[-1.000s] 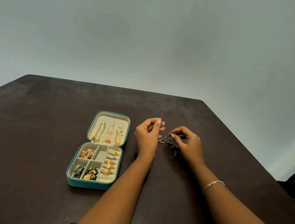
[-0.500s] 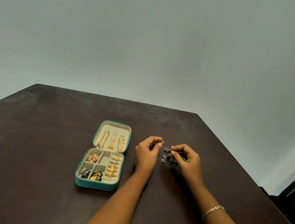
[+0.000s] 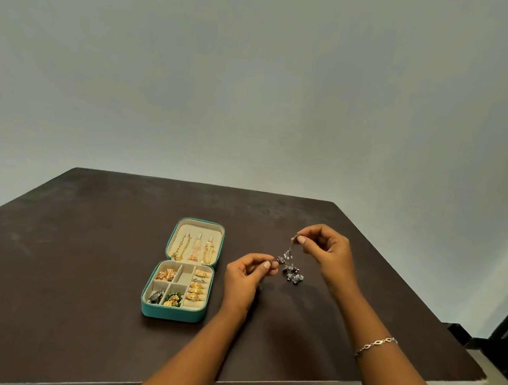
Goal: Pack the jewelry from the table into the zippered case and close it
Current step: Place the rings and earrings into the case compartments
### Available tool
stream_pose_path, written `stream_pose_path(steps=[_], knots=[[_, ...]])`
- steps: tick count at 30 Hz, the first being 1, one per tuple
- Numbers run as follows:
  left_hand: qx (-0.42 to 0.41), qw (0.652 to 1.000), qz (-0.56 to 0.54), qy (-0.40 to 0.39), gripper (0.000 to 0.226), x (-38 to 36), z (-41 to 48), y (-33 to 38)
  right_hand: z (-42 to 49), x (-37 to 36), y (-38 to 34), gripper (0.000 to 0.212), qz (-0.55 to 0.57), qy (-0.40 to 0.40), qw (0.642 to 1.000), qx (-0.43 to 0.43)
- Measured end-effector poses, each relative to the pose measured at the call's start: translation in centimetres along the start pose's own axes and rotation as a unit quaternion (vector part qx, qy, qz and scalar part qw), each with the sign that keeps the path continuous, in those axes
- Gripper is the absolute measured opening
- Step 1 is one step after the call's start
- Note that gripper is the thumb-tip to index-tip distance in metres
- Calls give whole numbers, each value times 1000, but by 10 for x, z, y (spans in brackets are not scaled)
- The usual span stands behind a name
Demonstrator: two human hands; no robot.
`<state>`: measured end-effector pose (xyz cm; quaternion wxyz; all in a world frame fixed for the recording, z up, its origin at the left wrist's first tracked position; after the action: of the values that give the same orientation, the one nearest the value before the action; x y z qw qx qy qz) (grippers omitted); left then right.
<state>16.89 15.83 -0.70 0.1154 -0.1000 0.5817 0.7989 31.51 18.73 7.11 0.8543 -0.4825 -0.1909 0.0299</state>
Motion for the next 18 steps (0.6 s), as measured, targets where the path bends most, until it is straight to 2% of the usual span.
stream_pose_path(steps=[4, 10, 18], knots=[[-5, 1000, -7, -19, 20, -7, -16, 15, -1, 3, -14, 12, -16, -32, 999, -20], [-19, 997, -15, -69, 15, -5, -33, 56, -4, 5, -31, 10, -27, -35, 999, -26], [-29, 997, 37, -66, 18, 35, -52, 106, -5, -13, -53, 15, -35, -72, 997, -17]])
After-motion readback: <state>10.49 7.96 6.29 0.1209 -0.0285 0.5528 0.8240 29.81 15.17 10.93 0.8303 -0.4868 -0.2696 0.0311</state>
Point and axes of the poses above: each hand's wrist, its own z-axis towards the middle knuckle, its own x-axis out of the back of the hand, y = z × x, the point moved 5 cm from there along z, towards the middle knuckle, and after that the axes turned 14 degrees about -y, right-handed, at the moved point
